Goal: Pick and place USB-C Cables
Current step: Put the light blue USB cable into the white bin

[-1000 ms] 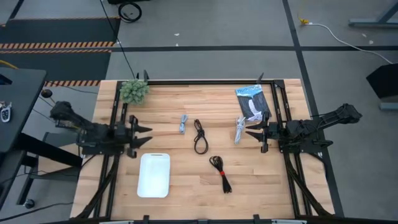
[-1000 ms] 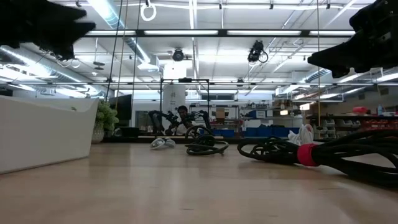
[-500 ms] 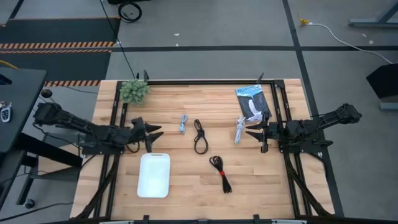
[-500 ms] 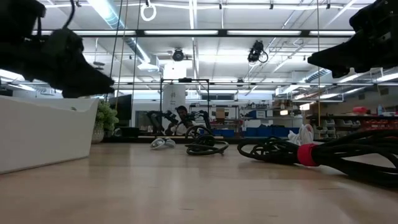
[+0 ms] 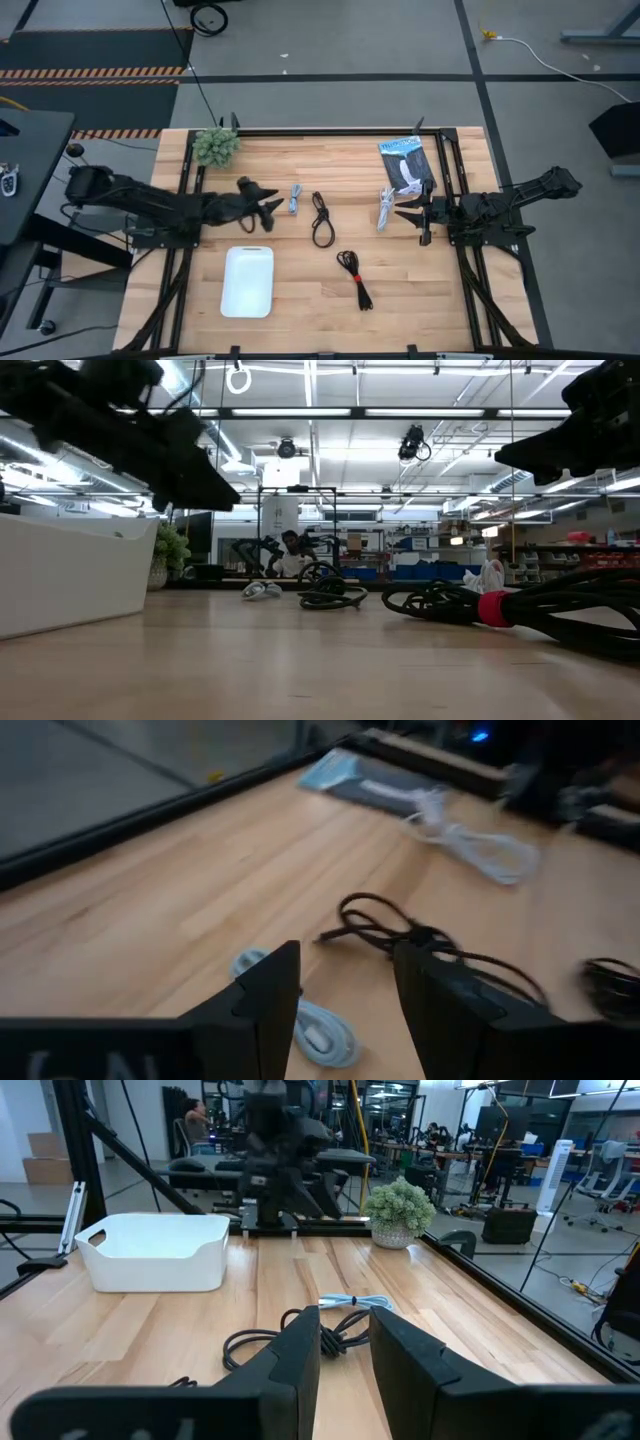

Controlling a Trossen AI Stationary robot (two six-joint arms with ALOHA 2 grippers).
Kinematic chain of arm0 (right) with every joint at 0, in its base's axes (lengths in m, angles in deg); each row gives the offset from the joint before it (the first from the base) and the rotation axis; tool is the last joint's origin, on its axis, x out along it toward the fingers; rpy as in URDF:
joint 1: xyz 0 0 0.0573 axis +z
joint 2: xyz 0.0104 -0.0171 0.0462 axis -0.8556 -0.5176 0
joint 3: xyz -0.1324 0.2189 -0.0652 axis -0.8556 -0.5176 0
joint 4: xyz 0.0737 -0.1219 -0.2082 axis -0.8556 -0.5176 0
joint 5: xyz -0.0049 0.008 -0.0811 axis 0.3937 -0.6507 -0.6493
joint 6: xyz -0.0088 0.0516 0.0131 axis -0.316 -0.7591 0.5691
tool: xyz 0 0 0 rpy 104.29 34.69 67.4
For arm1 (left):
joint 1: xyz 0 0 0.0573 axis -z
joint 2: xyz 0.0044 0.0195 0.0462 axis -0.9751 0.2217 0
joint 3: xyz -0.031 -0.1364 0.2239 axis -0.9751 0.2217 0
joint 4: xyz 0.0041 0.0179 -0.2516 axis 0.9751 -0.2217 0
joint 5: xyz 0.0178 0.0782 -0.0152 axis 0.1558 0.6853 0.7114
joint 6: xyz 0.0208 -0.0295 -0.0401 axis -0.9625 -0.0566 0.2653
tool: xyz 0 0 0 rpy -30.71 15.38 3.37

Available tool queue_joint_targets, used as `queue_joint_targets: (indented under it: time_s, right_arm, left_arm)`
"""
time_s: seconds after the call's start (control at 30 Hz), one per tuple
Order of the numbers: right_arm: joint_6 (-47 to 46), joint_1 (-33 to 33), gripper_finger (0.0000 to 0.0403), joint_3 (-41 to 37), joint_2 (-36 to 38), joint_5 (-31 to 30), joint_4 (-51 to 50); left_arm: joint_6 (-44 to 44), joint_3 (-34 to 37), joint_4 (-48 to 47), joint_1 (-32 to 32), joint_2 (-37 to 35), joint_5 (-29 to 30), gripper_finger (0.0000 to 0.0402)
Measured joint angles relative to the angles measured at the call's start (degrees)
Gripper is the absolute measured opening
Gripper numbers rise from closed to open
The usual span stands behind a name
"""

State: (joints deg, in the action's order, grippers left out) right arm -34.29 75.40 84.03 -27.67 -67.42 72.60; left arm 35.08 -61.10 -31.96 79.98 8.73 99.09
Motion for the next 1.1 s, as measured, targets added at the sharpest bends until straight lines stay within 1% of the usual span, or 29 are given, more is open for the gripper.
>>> queue_joint_targets:
  time_s: [0.1, 0.33, 0.43, 0.57, 0.73, 0.8, 0.9, 1.03, 1.1]
  right_arm:
    - [0.0, 0.0, 0.0096, 0.0, 0.0, 0.0, 0.0]
    - [0.0, 0.0, 0.0096, 0.0, 0.0, 0.0, 0.0]
    - [0.0, 0.0, 0.0096, 0.0, 0.0, 0.0, 0.0]
    - [0.0, 0.0, 0.0096, 0.0, 0.0, 0.0, 0.0]
    - [0.0, 0.0, 0.0096, 0.0, 0.0, 0.0, 0.0]
    - [0.0, 0.0, 0.0096, 0.0, 0.0, 0.0, 0.0]
    - [0.0, 0.0, 0.0096, 0.0, 0.0, 0.0, 0.0]
    - [0.0, 0.0, 0.0096, 0.0, 0.0, 0.0, 0.0]
    - [0.0, 0.0, 0.0096, 0.0, 0.0, 0.0, 0.0]
  left_arm:
    - [1.9, -4.3, -4.2, -1.8, 6.7, -0.1, 0.0186]
    - [7.6, -15.0, -13.5, -5.2, 20.3, -3.5, 0.0254]
    - [8.9, -20.2, -17.8, -6.2, 25.6, -4.5, 0.0271]
    - [10.3, -28.0, -27.8, -6.9, 31.7, -3.7, 0.0272]
    - [12.1, -36.1, -38.9, -6.7, 37.6, 3.1, 0.0261]
    - [13.8, -38.1, -42.0, -6.7, 39.0, 4.1, 0.0256]
    - [17.7, -39.2, -45.3, -6.9, 40.1, 3.3, 0.0249]
    - [24.2, -39.2, -49.7, -7.8, 40.2, 0.0, 0.0237]
    - [25.5, -39.2, -50.1, -8.2, 40.1, -1.3, 0.0228]
